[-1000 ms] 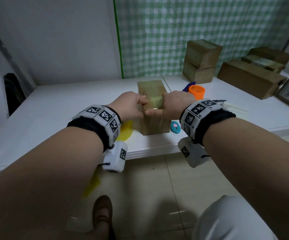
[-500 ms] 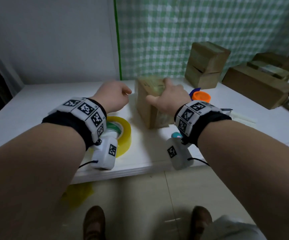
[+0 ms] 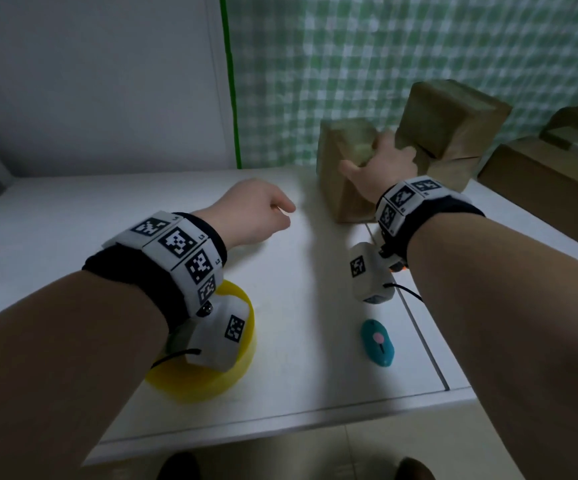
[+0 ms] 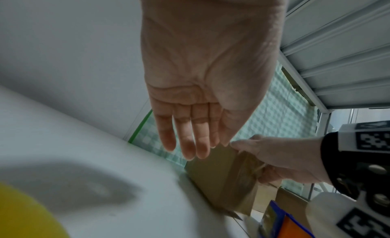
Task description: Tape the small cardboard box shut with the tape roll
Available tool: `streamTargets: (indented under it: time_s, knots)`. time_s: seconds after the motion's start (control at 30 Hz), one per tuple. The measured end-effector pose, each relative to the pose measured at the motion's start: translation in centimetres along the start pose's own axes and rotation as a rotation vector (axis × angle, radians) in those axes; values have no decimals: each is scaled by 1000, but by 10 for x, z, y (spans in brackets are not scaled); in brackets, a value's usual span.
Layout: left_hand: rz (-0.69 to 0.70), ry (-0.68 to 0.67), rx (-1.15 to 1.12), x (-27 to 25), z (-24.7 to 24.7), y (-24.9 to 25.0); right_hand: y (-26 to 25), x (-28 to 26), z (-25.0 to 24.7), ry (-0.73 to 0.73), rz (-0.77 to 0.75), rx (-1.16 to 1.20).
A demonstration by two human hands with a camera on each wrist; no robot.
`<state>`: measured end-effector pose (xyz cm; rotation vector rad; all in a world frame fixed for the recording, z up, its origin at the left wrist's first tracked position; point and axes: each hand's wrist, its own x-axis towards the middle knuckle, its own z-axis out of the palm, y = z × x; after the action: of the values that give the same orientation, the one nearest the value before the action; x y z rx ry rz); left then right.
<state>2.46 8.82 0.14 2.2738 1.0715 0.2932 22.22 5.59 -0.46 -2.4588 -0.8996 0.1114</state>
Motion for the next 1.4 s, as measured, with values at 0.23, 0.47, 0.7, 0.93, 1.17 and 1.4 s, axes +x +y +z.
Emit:
streamTargets:
  time_s: [0.23, 0.47, 0.7, 0.93, 1.17, 1.4]
  knots:
    - [-51, -86, 34, -5, -9, -3, -4, -9, -6, -59, -10, -211]
    - [-262, -316, 137, -45, -8, -11, -9, -58, -15, -157, -265, -84]
    - [-306, -440, 396, -91, 10, -18, 15, -122, 3, -349, -287, 34]
    - [-299, -256, 213, -95, 4, -12, 33, -149, 2, -715, -95, 303]
    - [-275, -235, -629, -91, -18, 12, 21, -154, -28, -783, -40, 705]
    - [-224, -307, -770, -97, 18, 18, 29, -157, -42, -768, -51, 713]
